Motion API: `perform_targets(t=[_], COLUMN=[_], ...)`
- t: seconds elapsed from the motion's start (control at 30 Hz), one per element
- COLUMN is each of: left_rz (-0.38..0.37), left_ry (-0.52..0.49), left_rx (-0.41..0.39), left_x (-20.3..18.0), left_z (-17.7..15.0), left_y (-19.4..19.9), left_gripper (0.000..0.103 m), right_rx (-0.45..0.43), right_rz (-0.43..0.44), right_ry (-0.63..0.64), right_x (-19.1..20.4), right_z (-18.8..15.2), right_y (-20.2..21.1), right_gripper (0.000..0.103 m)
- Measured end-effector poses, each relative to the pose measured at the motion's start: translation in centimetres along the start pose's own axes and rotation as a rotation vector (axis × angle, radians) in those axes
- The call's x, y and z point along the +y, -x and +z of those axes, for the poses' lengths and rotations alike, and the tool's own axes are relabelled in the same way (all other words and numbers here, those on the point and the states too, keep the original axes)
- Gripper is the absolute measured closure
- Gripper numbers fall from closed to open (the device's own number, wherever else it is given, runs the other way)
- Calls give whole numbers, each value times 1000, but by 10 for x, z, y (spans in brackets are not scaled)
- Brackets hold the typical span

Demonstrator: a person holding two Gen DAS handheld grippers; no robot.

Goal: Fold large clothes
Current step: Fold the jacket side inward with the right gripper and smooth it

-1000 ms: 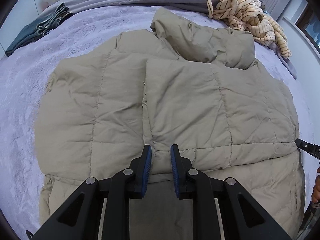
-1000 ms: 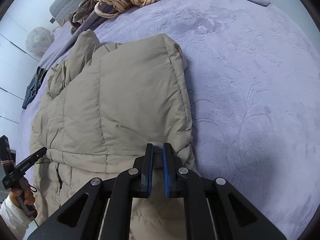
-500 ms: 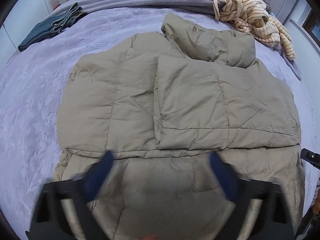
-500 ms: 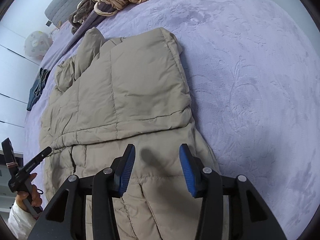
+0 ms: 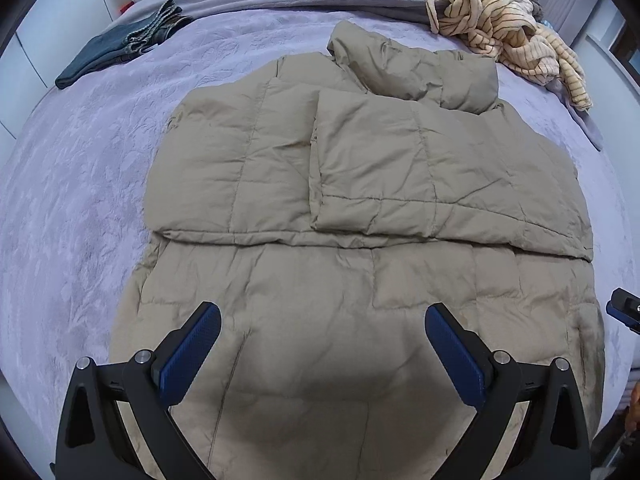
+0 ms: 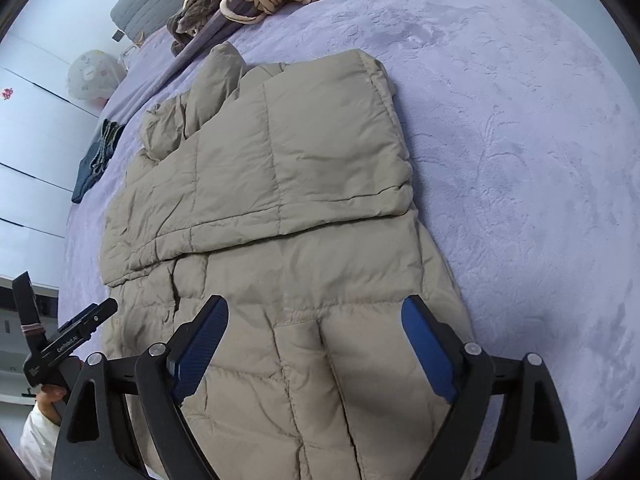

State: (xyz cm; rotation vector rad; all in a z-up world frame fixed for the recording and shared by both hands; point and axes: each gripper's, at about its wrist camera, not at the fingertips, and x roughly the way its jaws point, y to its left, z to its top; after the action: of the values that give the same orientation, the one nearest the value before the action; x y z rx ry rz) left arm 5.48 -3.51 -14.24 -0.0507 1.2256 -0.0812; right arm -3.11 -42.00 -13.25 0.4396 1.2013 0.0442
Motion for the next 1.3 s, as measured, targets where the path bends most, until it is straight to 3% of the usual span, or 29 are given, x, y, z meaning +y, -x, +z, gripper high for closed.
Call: perform_targets(t=[0.03, 0.43, 0.8, 1.03, 1.3], left_rz=[1, 36, 5, -88, -268], left_ry=[3, 55, 11, -3, 100], left_rx=[6, 92, 144, 150, 181], left_x=[1, 23, 69, 112, 154], left_z=[-4, -57, -114, -146, -186], left_y=[3, 33, 52, 62, 74], left_gripper=[1, 1, 1, 1, 1], right_rx=[5, 153, 89, 10, 12], right_rz=[7, 42, 100, 151, 162], right_ry=[0, -116, -340, -487, -551], right_x=[1, 11, 17, 15, 4], right_z=[-3, -47, -111, -166, -206], right_y=[1, -4, 11, 32, 51], right_gripper=[0, 0, 0, 0, 0])
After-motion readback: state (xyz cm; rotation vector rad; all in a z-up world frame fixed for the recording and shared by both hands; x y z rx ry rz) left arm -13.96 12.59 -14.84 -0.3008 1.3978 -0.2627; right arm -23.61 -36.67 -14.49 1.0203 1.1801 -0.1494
